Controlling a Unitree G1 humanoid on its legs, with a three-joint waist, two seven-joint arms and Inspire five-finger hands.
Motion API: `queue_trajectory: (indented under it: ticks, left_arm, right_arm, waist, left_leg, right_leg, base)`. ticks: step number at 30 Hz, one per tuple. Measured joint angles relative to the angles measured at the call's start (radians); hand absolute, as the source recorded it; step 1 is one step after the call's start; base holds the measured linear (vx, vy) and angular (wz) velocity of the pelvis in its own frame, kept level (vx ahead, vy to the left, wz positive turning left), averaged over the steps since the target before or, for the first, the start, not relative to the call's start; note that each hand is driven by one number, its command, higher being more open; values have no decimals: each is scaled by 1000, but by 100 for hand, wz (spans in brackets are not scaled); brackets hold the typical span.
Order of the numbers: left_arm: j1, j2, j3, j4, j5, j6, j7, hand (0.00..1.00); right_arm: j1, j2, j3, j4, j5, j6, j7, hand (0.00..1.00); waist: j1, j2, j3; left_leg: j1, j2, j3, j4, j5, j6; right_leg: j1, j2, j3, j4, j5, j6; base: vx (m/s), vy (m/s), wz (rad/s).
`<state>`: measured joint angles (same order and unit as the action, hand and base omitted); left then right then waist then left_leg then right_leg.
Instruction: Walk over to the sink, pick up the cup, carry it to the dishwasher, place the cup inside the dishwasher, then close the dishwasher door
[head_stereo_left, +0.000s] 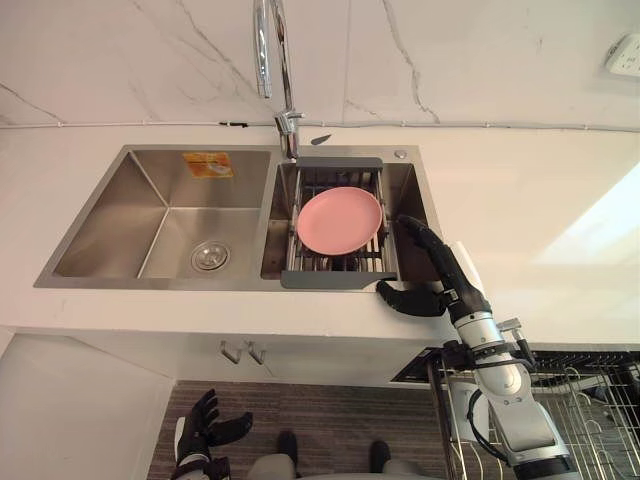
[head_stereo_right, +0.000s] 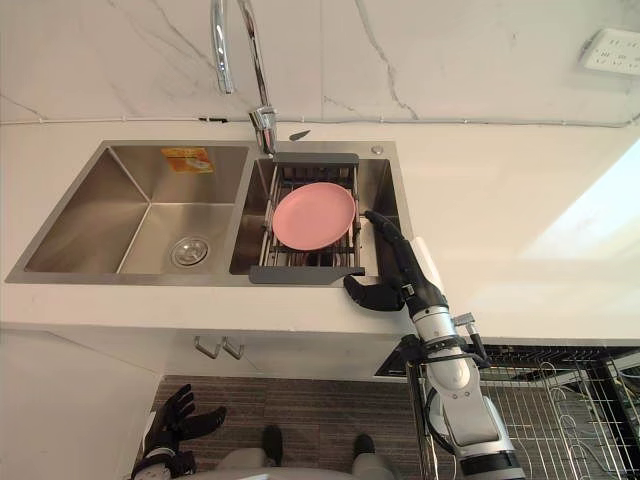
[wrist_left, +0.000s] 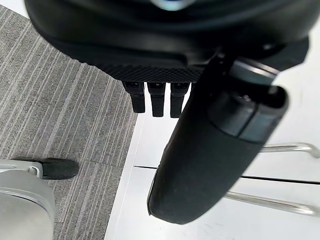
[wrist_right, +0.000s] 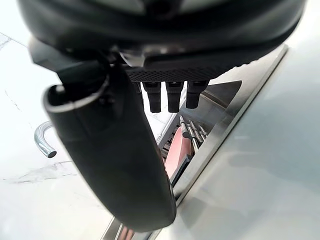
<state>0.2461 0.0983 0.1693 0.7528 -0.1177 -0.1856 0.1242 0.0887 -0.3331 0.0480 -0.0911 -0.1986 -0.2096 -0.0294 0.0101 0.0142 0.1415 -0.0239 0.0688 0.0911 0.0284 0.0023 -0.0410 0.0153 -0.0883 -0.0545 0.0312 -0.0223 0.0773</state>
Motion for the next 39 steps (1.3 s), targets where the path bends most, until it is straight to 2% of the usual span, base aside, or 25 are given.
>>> queue_trajectory:
  ticks: [6,10,16,22,26,39]
  left_arm:
    - [0,-1,0,39,0,4,-20,90]
    - [5,-2,0,81,1,15,-29,90]
    - [9,-2,-1,86,1,26,-42,90]
    - [15,-1,-1,89,1,26,-44,90]
    - [14,1,-1,104,1,26,-47,90]
    - [14,5,-1,110,0,25,-48,90]
  right_arm:
    - [1,72,-100,-2,-3,13,-72,90]
    - [1,85,-153,-11,-11,30,-127,90]
    - [-2,84,-159,-12,-39,32,-130,90]
    - [-15,29,-128,-3,-40,32,-111,90]
    - [-68,-3,-74,45,-44,32,-88,90]
    - [-220,-116,-11,210,-160,37,-87,90]
  waist:
    - [0,-3,-2]
    - [1,-8,-7]
    - [7,-15,-13]
    - [18,-20,-15]
    - [28,-39,-16]
    - [47,-61,-6]
  left_leg:
    - [26,-2,4,-30,7,4]
    - [43,-3,-1,-44,12,4]
    - [42,-8,-28,-64,27,4]
    - [41,-20,-47,-94,44,4]
    - [32,-20,-52,-97,49,6]
    - [9,-37,-77,-96,55,17]
  right_leg:
    - [11,-5,-2,0,-2,3]
    - [26,-11,-12,0,-5,8]
    - [32,-14,-42,0,-8,11]
    - [27,-21,-61,0,-12,16]
    - [19,-22,-66,0,-12,16]
    - [10,-35,-89,0,-17,23]
  base:
    - [0,0,-2]
    - [7,3,5]
    - [-13,-7,14]
    - [-27,4,10]
    - [-6,1,2]
    - [13,2,6]
